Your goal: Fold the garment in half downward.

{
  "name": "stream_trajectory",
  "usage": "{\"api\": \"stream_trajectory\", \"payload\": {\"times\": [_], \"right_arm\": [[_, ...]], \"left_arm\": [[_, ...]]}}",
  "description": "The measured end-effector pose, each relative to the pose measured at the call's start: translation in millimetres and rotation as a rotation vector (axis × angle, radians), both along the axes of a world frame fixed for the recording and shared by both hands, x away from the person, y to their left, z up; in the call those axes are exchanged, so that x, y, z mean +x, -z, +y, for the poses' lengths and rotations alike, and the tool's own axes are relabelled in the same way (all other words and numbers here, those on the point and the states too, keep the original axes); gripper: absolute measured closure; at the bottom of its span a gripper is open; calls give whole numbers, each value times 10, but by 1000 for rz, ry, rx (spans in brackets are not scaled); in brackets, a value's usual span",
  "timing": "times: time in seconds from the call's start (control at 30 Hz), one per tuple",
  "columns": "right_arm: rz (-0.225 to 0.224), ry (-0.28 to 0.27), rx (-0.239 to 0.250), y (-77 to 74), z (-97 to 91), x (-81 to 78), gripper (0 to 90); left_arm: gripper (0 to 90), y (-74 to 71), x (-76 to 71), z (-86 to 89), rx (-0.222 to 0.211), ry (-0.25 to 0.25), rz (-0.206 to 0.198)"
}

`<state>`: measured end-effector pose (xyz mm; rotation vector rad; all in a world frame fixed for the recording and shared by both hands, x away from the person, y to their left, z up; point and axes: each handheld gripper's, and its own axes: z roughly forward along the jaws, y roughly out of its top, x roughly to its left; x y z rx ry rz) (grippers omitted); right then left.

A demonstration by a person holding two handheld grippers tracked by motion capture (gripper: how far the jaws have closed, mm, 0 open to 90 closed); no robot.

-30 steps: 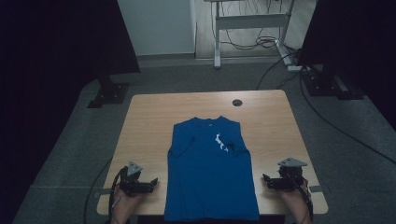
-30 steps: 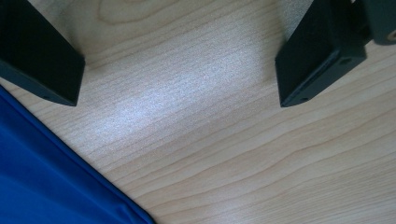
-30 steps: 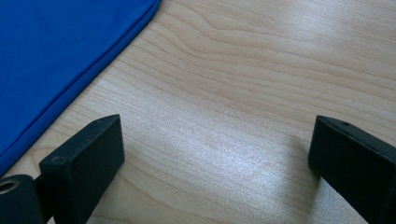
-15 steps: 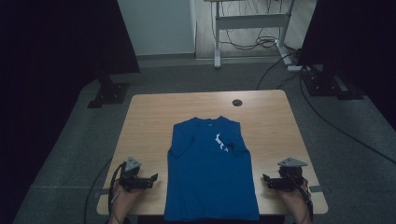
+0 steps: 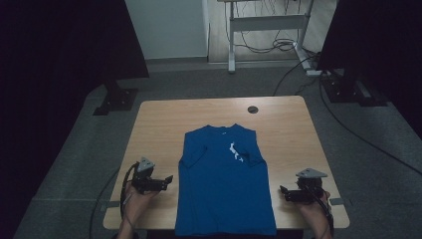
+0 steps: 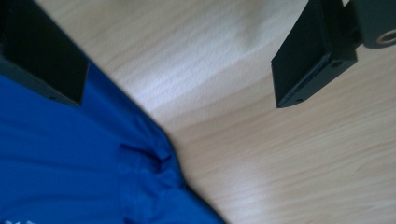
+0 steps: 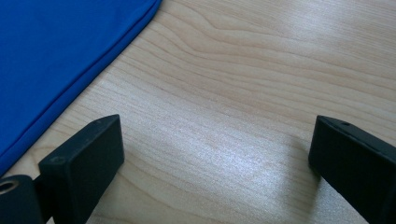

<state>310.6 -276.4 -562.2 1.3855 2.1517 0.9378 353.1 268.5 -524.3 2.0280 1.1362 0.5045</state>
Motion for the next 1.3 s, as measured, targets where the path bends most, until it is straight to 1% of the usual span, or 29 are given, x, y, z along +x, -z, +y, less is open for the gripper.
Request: {"api": "stream_trajectory", "payload": {"times": [0.13, 0.23, 0.53, 0.7, 0.73, 0.87, 0.97, 1.1, 1.3], "right_arm": [[-5, -10, 3, -2, -2, -6, 62], [-12, -22, 6, -4, -2, -16, 82], [-12, -22, 6, -4, -2, -16, 82], [-12, -23, 7, -4, -2, -17, 85], [-13, -23, 6, -4, -2, -17, 87], [-14, -26, 7, -5, -2, -18, 90], [-14, -25, 6, -5, -2, -18, 89], [-14, -25, 6, -5, -2, -18, 89], [-14, -25, 6, -4, -2, -18, 89]], "left_arm": [[43, -8, 92, -54, 12, 8, -3], [43, -21, 164, -81, 6, 13, -8], [43, -56, 365, -110, -18, 13, -7], [43, -91, 458, -138, -19, 22, -15], [43, -91, 458, -138, -19, 22, -15], [43, -117, 556, -157, -30, 23, -16], [43, -118, 615, -169, -37, 25, -15], [43, -100, 693, -185, -35, 30, -12], [43, -98, 811, -200, -45, 21, -12]]}}
